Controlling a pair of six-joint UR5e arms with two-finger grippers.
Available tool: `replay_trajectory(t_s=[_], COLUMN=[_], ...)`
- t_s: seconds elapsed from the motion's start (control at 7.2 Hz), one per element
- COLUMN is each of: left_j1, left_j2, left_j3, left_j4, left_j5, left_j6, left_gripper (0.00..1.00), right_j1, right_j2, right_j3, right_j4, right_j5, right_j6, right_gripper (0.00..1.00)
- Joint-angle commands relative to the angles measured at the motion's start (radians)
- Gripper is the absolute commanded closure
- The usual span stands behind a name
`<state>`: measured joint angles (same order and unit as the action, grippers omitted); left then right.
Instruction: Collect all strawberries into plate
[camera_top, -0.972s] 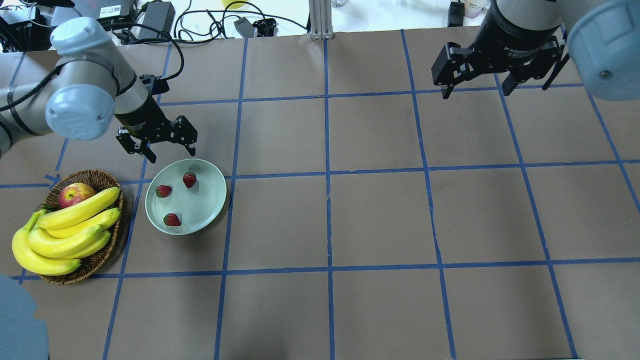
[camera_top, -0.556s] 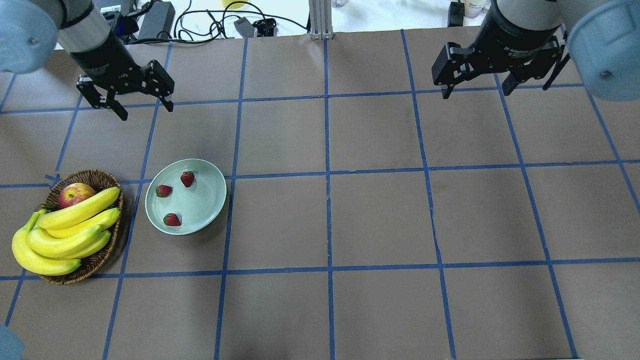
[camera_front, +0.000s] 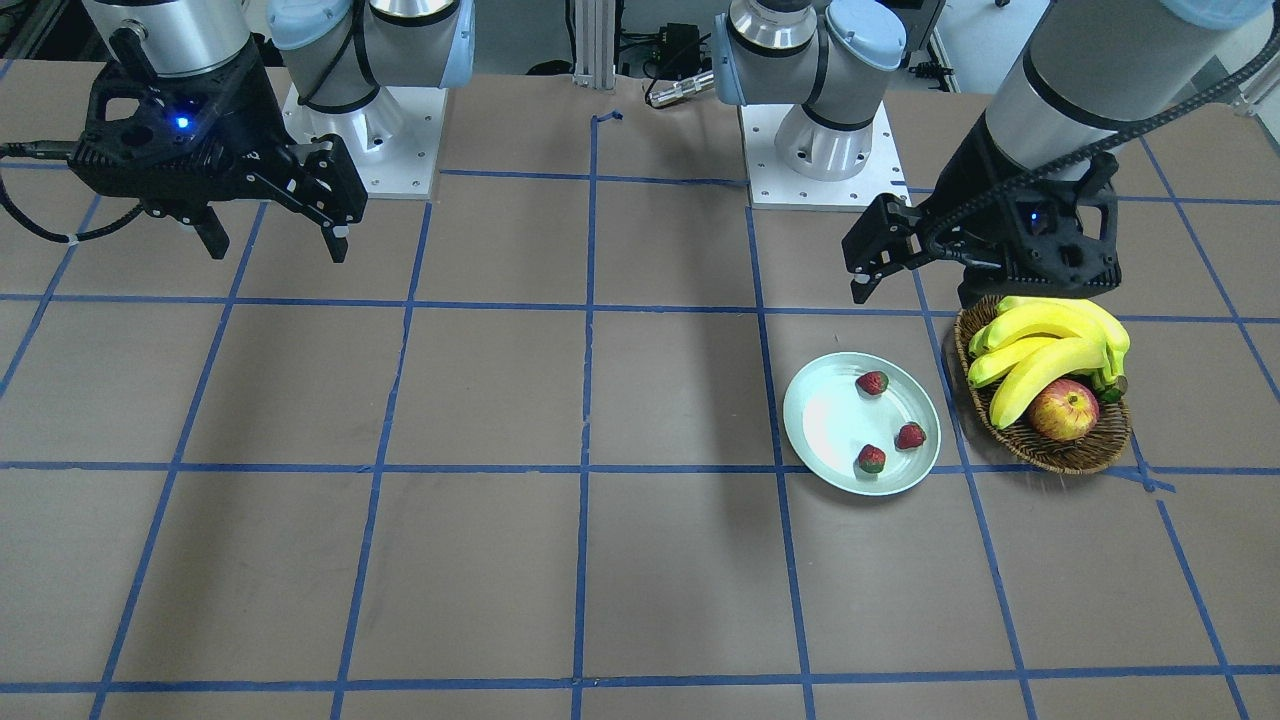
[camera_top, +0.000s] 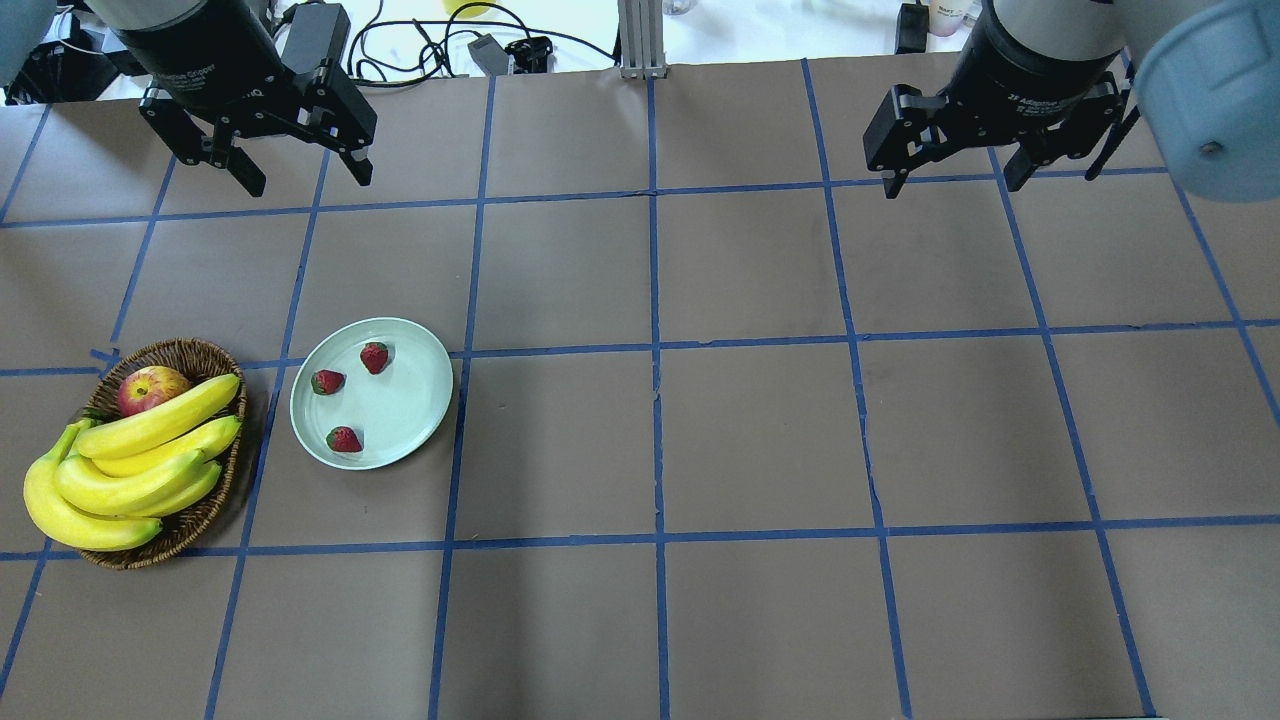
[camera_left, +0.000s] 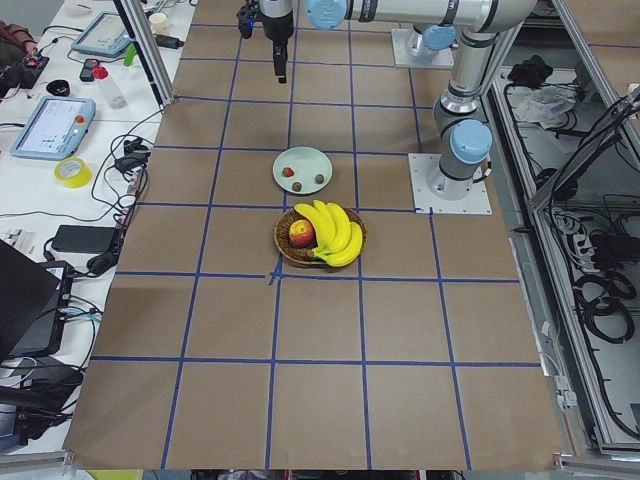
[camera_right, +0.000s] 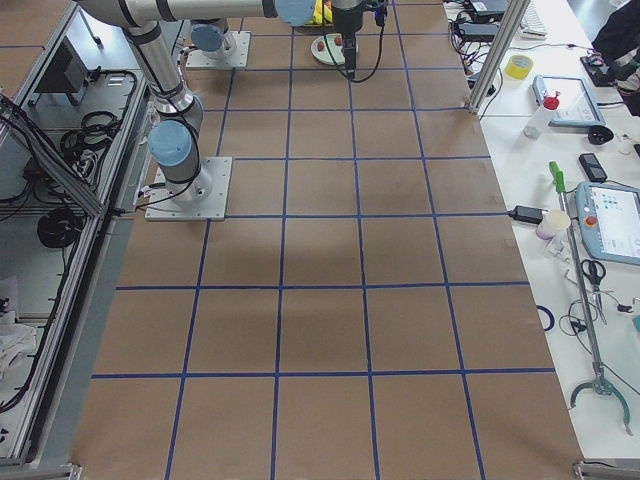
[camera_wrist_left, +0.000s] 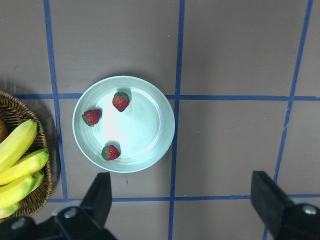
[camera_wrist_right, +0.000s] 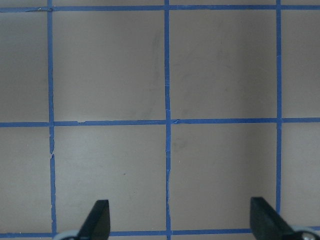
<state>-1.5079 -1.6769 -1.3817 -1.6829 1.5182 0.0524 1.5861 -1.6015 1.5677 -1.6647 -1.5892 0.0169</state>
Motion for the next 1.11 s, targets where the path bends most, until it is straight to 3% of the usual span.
replay_trajectory(t_s=[0.0, 0.97], left_j1=[-0.008, -0.008], left_j2=[0.019, 0.043], left_j3=[-0.014, -0.098], left_j4=[-0.009, -0.008], left_j5=[-0.001, 0.008], left_j6=[0.0, -0.089], left_gripper=[0.0, 0.0], right_j1=[0.0, 0.0], right_j2=[0.0, 0.0], right_j3=[0.0, 0.0], right_j4=[0.0, 0.0], right_j5=[0.0, 0.0], right_j6=[0.0, 0.0], right_gripper=[0.0, 0.0])
